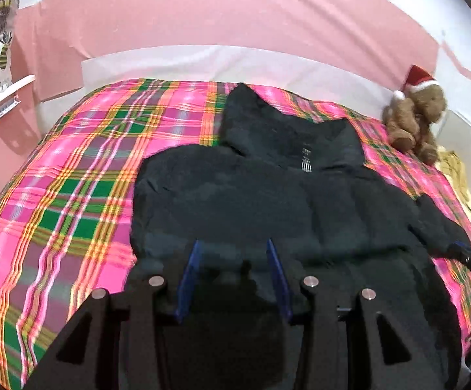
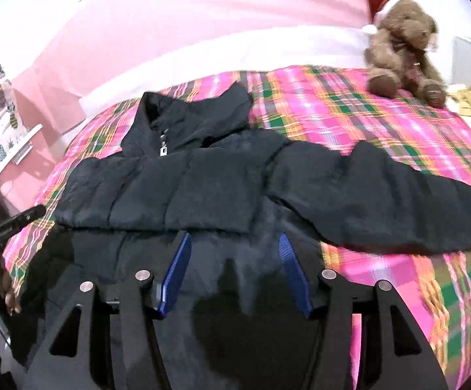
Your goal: Fold large clothes
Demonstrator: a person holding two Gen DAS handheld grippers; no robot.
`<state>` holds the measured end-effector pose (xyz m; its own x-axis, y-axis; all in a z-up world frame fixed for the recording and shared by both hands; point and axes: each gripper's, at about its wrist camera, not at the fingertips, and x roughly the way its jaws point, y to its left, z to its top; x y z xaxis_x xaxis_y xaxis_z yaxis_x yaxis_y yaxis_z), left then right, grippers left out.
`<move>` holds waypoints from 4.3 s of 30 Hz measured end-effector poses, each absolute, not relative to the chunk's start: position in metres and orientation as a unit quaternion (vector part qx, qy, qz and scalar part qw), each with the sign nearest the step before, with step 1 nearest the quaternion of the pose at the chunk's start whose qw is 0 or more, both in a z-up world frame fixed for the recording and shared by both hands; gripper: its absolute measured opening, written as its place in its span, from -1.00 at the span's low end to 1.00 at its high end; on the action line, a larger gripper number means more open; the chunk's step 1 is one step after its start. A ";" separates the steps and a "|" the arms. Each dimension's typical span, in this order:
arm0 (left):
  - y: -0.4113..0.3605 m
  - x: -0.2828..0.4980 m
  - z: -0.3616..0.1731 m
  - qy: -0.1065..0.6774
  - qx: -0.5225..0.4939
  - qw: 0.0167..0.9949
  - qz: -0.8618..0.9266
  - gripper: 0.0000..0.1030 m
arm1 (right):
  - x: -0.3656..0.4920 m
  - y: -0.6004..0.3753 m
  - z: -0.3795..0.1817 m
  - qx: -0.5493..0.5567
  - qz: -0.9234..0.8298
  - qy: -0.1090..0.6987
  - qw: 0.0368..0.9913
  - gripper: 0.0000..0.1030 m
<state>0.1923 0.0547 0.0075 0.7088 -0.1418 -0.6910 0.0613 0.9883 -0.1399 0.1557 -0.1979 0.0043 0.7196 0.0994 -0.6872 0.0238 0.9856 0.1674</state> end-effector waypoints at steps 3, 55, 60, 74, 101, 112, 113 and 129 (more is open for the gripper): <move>0.046 0.172 0.007 0.384 -0.063 0.918 -0.077 -0.15 | 0.130 -0.212 0.007 0.092 -0.001 0.366 0.926 0.10; 0.021 0.249 -0.004 0.372 -0.030 0.925 -0.069 -0.15 | 0.135 -0.368 0.092 0.256 -0.087 0.226 0.936 -0.79; 0.042 0.232 0.018 0.350 -0.043 0.933 -0.068 -0.15 | 0.160 -0.287 0.124 0.212 -0.002 0.235 0.949 -0.79; 0.111 0.205 0.016 0.335 -0.081 0.938 -0.028 -0.15 | 0.271 -0.129 0.002 0.147 0.122 0.389 0.901 -0.65; -0.013 0.301 -0.048 0.415 -0.024 0.905 -0.090 -0.14 | 0.267 -0.240 -0.053 0.125 -0.004 0.409 0.904 0.15; -0.010 0.294 -0.043 0.419 -0.031 0.904 -0.082 -0.17 | 0.269 -0.234 -0.050 0.094 -0.006 0.401 0.911 0.14; -0.007 0.292 -0.036 0.411 -0.035 0.907 -0.088 -0.17 | 0.264 -0.239 -0.036 0.101 -0.002 0.381 0.919 0.14; -0.007 0.351 -0.070 0.402 -0.012 0.913 -0.069 -0.08 | 0.336 -0.243 -0.083 0.062 -0.040 0.432 0.899 0.14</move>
